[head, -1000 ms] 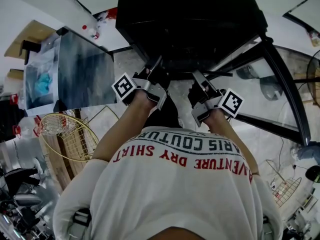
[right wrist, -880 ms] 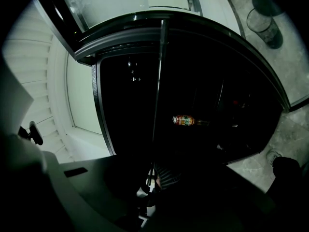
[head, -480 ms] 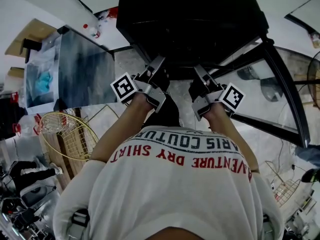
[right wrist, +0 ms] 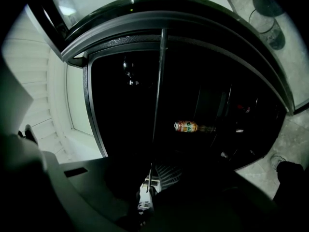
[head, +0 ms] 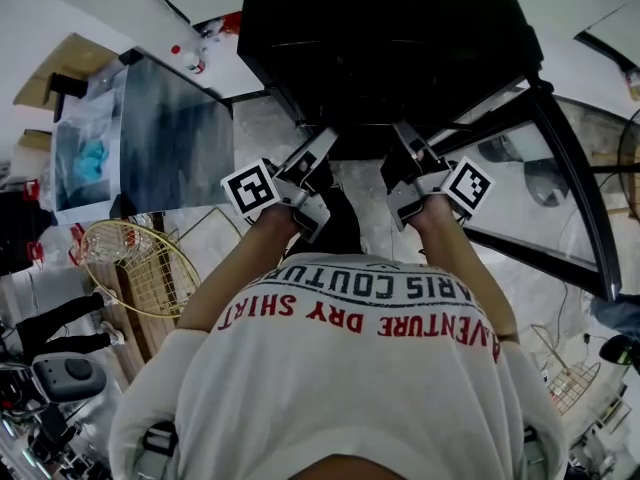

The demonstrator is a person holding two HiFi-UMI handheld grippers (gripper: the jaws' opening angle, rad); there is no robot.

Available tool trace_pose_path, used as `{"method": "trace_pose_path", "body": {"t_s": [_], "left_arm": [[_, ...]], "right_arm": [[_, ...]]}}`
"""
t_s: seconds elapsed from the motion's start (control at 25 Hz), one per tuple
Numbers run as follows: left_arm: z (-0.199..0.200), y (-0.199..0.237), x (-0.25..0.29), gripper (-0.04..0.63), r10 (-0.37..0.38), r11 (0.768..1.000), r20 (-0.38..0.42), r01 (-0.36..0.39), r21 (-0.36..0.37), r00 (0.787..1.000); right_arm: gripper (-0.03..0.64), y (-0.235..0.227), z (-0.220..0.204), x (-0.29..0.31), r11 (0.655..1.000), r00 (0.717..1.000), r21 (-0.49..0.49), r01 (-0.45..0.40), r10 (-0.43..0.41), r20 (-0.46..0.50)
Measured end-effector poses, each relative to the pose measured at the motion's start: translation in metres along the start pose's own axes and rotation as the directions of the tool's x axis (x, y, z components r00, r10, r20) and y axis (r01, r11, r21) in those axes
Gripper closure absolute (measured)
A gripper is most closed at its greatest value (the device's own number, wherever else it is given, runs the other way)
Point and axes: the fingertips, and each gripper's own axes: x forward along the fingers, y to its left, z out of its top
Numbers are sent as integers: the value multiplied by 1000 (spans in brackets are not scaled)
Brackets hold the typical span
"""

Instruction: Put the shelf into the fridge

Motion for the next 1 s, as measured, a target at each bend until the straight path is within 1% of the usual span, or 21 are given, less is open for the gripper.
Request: {"method": "trace_pose_path", "body": {"t_s": [0.08,0.16,0.2,0.28,0.4,0.48,0.6,0.76,0.92,1.0], "left_arm": [[-4,-2,-1,477,12,999,-27,-11,32,1000],[-9,-5,-1,488,36,995,-69,-30,92,997],[-12,-6,0,492,50,989,-93,-36,143,994],[-16,-8,0,512,71,969,-139,-35,243,988],[-17,-14,0,540,100,946,-185,-36,324,978],[-16,-19,0,548,105,928,-197,-25,372,975],[-14,-25,0,554,119,893,-207,-13,451,971],[-10,-30,2,557,166,828,-207,-23,560,964],[-3,-33,3,557,198,778,-205,-27,628,958],[1,-35,3,557,205,757,-198,-27,653,958]], "right_arm": [[580,0,2,4,1000,1000,5,2,-2,4],[580,-1,4,6,1000,1000,6,5,-5,6],[580,-1,6,7,1000,1000,6,6,-6,7],[580,-1,9,9,1000,1000,4,7,-7,11],[580,-1,13,14,1000,1000,3,7,-7,18],[580,-1,16,18,1000,1000,4,5,-5,21],[580,-1,19,24,1000,1000,8,2,-2,26],[580,-2,24,32,1000,999,11,5,-5,33],[580,-4,31,41,1000,999,8,9,-9,47],[580,-4,34,46,1000,999,9,6,-7,54]]}}
